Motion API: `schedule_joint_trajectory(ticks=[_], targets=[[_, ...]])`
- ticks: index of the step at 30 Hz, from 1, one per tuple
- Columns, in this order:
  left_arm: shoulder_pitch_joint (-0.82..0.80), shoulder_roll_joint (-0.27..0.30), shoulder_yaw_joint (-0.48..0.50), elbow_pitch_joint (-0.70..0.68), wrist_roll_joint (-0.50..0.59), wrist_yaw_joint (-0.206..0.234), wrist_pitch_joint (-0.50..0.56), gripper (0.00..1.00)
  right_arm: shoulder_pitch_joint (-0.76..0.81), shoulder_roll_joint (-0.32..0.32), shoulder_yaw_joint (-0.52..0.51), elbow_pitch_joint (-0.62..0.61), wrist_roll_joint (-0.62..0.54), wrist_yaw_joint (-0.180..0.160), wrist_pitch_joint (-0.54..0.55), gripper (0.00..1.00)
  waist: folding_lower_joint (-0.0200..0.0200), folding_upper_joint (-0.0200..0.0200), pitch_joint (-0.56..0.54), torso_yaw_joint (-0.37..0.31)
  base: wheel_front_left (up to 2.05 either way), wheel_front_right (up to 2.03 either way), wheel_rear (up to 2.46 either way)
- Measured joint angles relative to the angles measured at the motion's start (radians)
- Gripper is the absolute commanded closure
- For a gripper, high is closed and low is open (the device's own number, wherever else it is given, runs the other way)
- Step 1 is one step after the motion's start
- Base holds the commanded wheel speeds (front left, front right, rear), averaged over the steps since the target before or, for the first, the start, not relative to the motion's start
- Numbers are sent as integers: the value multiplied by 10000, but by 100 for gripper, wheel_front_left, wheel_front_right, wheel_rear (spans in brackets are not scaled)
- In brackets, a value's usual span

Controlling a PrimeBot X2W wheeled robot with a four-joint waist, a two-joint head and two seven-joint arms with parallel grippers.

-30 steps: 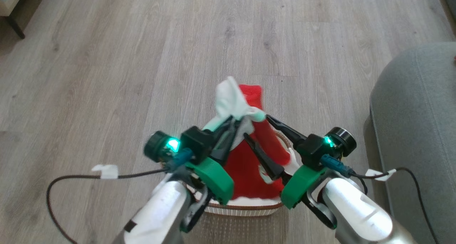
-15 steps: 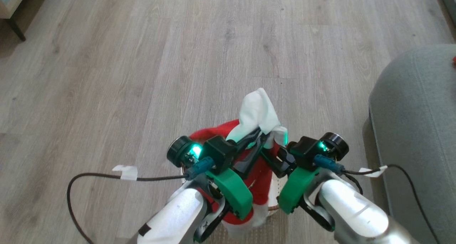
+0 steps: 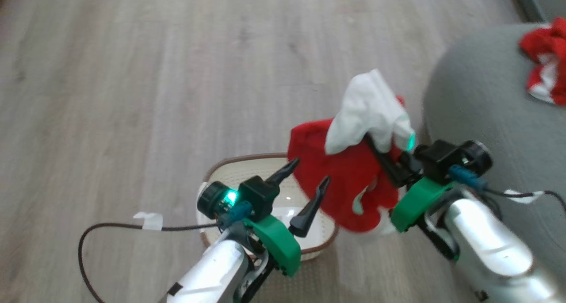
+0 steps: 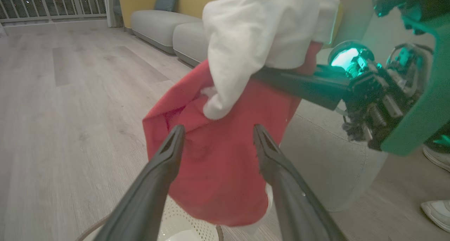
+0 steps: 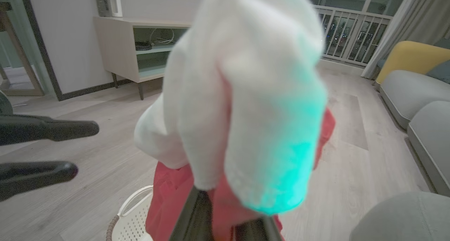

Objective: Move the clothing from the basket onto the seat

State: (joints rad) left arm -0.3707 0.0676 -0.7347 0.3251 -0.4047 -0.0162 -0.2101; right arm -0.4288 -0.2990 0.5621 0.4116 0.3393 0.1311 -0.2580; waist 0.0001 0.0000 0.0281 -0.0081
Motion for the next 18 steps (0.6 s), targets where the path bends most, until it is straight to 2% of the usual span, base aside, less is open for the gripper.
schedule_joint_trajectory(ticks=[3, 4, 7, 8, 18], targets=[[17, -13, -153, 115, 0, -119, -127, 0, 27, -165, -364, -188, -73, 0, 0, 100, 0, 0, 90, -539, 0, 0, 0], [15, -25, -284, 165, 0, -174, -205, 0, 39, -219, -537, -299, -169, 0, 0, 100, 0, 0, 143, -951, 0, 0, 0], [6, -63, -518, 232, 0, -232, -221, 0, 81, -249, -738, -431, -226, 0, 0, 100, 0, 0, 209, -1627, 0, 0, 0], [6, -63, -518, 232, 0, -232, -221, 0, 81, -249, -738, -431, -226, 0, 0, 100, 0, 0, 209, -1627, 0, 0, 0], [-371, -115, -1202, 387, -272, -244, -380, 0, 371, -552, -1595, -802, -232, 0, 0, 100, 0, 0, 386, -3859, 0, 0, 0]])
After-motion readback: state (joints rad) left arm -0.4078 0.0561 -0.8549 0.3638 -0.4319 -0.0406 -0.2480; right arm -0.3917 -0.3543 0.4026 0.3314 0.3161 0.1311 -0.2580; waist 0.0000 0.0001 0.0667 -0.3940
